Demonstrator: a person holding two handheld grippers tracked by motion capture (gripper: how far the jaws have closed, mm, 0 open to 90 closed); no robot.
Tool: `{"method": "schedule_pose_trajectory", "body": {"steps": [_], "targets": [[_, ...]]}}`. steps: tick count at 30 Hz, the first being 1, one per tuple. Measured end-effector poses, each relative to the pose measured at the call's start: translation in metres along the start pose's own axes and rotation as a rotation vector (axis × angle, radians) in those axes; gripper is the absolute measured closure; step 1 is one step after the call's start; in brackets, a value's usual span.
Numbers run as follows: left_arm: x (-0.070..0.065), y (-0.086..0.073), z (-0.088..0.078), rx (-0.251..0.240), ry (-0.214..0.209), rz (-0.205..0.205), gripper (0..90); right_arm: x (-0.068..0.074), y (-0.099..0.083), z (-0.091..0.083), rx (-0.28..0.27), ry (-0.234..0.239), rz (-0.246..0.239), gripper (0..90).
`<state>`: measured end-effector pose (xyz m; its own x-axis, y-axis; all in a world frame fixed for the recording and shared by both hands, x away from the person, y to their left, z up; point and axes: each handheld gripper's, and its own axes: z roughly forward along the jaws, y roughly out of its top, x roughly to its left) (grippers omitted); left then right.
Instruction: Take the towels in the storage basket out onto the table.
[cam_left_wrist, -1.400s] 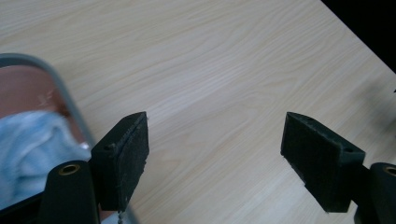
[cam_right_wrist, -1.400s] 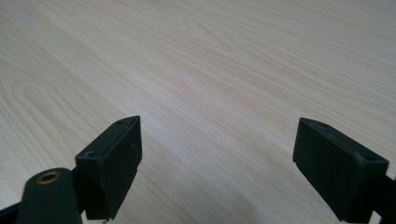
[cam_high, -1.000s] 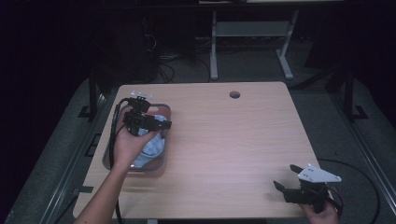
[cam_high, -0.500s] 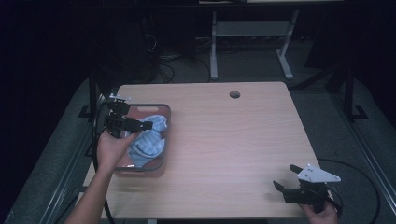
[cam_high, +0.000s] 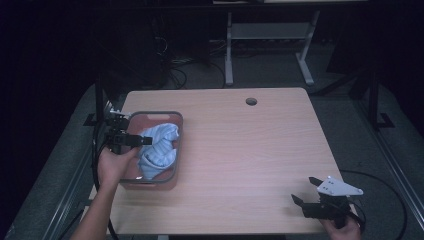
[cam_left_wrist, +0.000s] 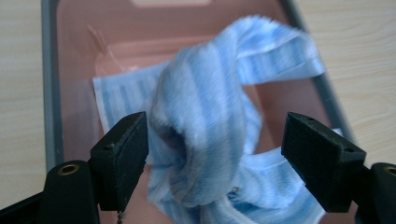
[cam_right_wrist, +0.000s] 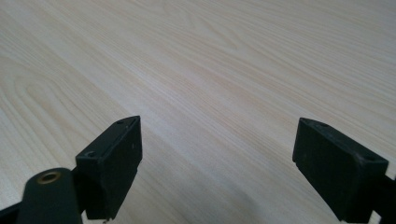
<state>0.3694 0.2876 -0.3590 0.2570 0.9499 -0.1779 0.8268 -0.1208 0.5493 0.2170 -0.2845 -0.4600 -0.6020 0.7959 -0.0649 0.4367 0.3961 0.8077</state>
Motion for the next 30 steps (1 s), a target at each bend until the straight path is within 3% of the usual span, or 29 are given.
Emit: {"method": "schedule_pose_trajectory", "body": {"steps": [4,12,16,18,24,30], "targets": [[-0.001,-0.004,0.014,0.06,0.015,-0.006,26.5,-0.001,-0.001,0.0,0.001,0.0,-0.005,15.3],[-0.006,-0.005,0.033,0.109,0.008,0.003,31.4,0.0,0.0,-0.001,-0.003,0.004,0.001,15.3],[-0.007,-0.006,0.034,0.08,0.025,0.004,41.3,0.001,0.0,-0.001,-0.003,0.005,0.003,15.3],[-0.007,-0.007,0.038,0.113,0.028,0.017,50.3,0.001,-0.001,-0.001,-0.005,0.005,-0.005,15.3],[-0.01,-0.007,0.042,0.143,0.022,0.046,67.3,0.001,0.0,-0.001,-0.007,0.005,0.003,15.3],[-0.008,-0.017,0.033,0.111,-0.004,0.043,73.4,0.001,-0.001,-0.001,-0.006,0.001,0.002,15.3]]}}
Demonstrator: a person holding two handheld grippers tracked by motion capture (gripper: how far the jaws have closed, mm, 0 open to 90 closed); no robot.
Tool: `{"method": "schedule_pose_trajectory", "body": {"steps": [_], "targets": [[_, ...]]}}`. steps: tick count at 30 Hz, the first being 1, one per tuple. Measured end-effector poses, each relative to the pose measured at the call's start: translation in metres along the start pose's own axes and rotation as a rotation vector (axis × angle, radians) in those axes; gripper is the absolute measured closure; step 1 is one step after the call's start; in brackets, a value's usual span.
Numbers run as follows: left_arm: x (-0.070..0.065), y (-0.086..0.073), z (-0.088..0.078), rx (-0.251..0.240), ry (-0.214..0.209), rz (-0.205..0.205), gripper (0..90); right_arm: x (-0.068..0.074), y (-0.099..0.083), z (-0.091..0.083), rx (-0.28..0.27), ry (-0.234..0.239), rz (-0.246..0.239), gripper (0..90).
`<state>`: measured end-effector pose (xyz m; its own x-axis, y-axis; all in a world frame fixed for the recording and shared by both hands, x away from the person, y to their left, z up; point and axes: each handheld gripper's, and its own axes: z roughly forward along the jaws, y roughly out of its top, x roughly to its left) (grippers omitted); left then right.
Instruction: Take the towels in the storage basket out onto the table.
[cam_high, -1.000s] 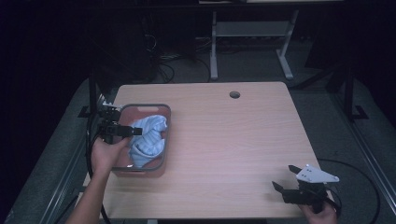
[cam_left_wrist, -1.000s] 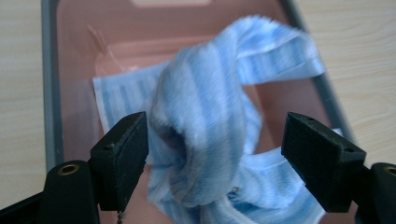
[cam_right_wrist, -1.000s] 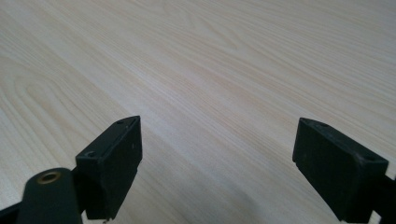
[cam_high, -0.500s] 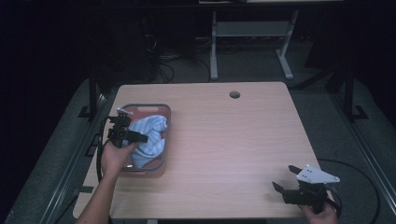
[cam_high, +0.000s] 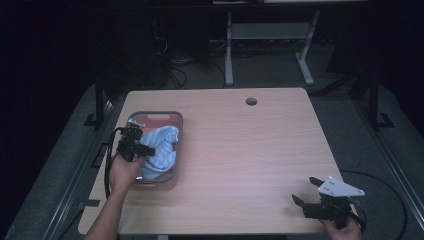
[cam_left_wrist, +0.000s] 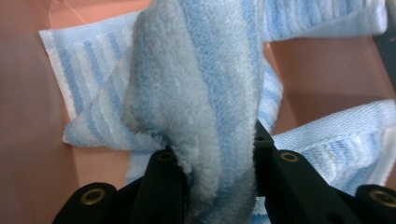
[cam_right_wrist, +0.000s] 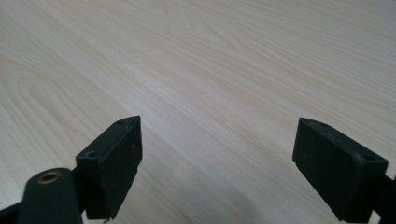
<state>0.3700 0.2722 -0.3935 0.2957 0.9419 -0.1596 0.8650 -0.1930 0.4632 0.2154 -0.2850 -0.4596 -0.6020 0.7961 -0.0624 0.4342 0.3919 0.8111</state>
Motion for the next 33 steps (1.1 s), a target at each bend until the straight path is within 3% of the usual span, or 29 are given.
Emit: {"method": "schedule_pose_trajectory", "body": {"steps": [6,15,18,33], "targets": [[0.005,-0.003,-0.011,-0.021,-0.015,0.0,73.9,0.002,0.001,0.001,0.002,-0.001,-0.007,15.3],[0.012,-0.005,-0.034,-0.094,-0.037,-0.02,74.2,0.003,0.002,0.001,-0.002,-0.006,-0.008,15.3],[0.014,-0.004,-0.045,-0.114,-0.027,-0.01,74.2,0.002,0.002,0.001,-0.003,-0.008,-0.01,15.3],[0.004,0.01,-0.072,-0.151,-0.04,0.014,74.2,0.002,0.003,0.001,-0.004,-0.009,-0.006,15.3]]}}
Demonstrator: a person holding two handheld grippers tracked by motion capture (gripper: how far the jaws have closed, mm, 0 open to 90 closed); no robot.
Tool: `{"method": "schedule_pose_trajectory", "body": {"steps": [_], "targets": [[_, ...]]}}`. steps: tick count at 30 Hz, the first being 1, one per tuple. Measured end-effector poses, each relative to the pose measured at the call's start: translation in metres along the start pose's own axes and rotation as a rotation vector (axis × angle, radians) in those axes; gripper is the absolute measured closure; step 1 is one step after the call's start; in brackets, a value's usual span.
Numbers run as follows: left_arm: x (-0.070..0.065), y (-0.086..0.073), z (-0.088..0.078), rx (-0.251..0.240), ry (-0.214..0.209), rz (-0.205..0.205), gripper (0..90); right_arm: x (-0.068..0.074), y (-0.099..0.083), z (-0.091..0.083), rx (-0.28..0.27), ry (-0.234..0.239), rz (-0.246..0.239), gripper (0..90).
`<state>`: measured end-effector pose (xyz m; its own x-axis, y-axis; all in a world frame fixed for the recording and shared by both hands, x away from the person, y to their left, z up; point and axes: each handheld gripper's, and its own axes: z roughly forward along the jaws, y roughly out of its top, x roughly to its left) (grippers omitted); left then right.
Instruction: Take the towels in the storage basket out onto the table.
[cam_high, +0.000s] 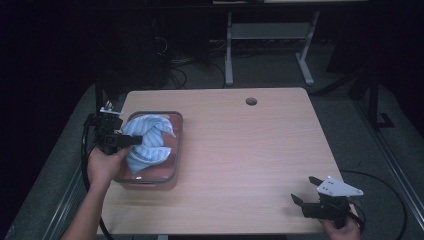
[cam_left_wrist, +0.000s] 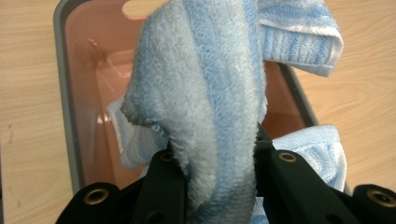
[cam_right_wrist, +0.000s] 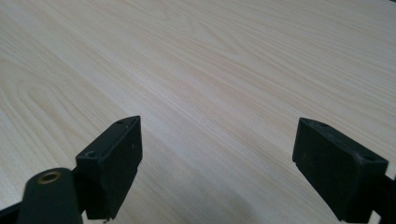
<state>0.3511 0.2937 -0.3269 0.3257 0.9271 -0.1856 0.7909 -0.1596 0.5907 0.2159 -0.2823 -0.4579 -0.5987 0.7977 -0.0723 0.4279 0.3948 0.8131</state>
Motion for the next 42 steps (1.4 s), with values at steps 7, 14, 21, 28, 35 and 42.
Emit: {"method": "schedule_pose_trajectory", "body": {"steps": [7,14,21,28,35,42], "targets": [[-0.008,0.008,-0.002,0.002,-0.018,0.019,74.1,-0.001,0.0,-0.001,0.002,-0.001,-0.003,15.3],[-0.016,0.017,-0.008,-0.008,-0.033,0.029,74.0,-0.002,-0.001,-0.001,-0.001,-0.005,-0.001,15.3],[-0.023,0.024,-0.015,-0.017,-0.028,0.042,74.0,-0.003,0.0,-0.001,0.003,-0.002,0.009,15.3],[-0.03,0.032,-0.018,-0.016,-0.032,0.058,74.1,-0.004,-0.001,-0.002,-0.002,-0.008,0.006,15.3],[-0.044,0.038,-0.02,-0.034,-0.046,0.087,74.1,-0.004,-0.001,-0.002,-0.002,-0.006,0.006,15.3],[-0.06,0.046,-0.015,-0.032,-0.065,0.116,74.1,-0.004,-0.001,-0.003,-0.005,-0.007,0.01,15.2]]}}
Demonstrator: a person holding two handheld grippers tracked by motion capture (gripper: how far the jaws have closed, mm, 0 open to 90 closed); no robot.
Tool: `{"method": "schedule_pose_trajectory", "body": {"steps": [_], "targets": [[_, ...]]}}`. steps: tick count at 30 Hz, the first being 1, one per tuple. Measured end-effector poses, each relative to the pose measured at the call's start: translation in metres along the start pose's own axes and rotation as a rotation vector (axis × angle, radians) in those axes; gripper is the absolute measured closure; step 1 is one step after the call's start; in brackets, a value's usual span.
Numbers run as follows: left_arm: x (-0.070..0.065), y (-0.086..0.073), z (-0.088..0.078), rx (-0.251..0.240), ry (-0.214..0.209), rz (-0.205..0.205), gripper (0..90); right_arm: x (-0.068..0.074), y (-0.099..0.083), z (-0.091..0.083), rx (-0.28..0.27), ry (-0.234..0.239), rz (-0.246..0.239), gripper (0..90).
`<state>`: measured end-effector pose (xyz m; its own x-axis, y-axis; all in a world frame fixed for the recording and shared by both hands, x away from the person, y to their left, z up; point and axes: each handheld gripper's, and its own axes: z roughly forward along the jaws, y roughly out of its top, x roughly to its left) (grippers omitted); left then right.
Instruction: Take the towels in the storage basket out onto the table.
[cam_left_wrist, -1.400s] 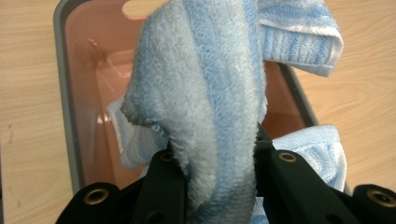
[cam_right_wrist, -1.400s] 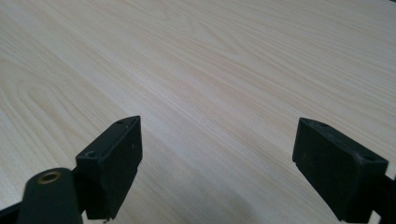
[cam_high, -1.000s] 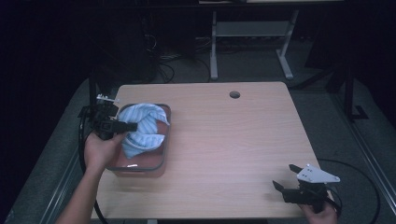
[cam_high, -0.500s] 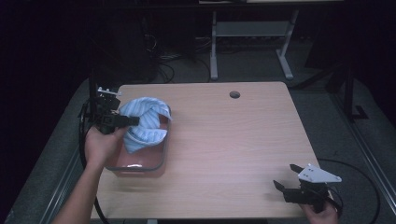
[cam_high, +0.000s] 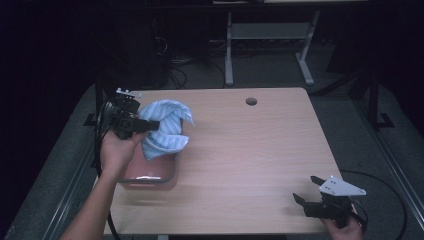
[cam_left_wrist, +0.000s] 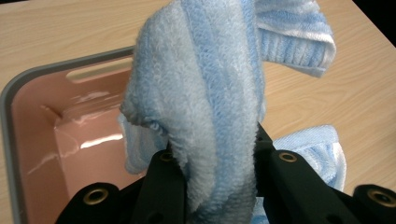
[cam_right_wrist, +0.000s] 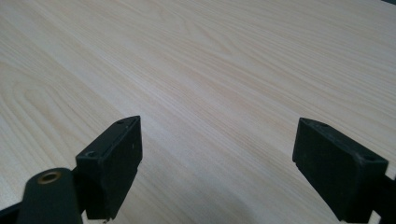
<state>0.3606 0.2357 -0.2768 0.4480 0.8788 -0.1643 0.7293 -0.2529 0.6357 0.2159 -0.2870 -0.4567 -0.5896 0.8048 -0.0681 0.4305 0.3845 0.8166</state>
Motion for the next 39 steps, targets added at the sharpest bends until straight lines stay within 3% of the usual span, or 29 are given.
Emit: {"method": "schedule_pose_trajectory", "body": {"steps": [39], "targets": [[-0.039,0.024,0.02,0.024,-0.056,0.076,74.1,0.002,0.002,0.002,-0.006,0.005,-0.001,15.2]]}}
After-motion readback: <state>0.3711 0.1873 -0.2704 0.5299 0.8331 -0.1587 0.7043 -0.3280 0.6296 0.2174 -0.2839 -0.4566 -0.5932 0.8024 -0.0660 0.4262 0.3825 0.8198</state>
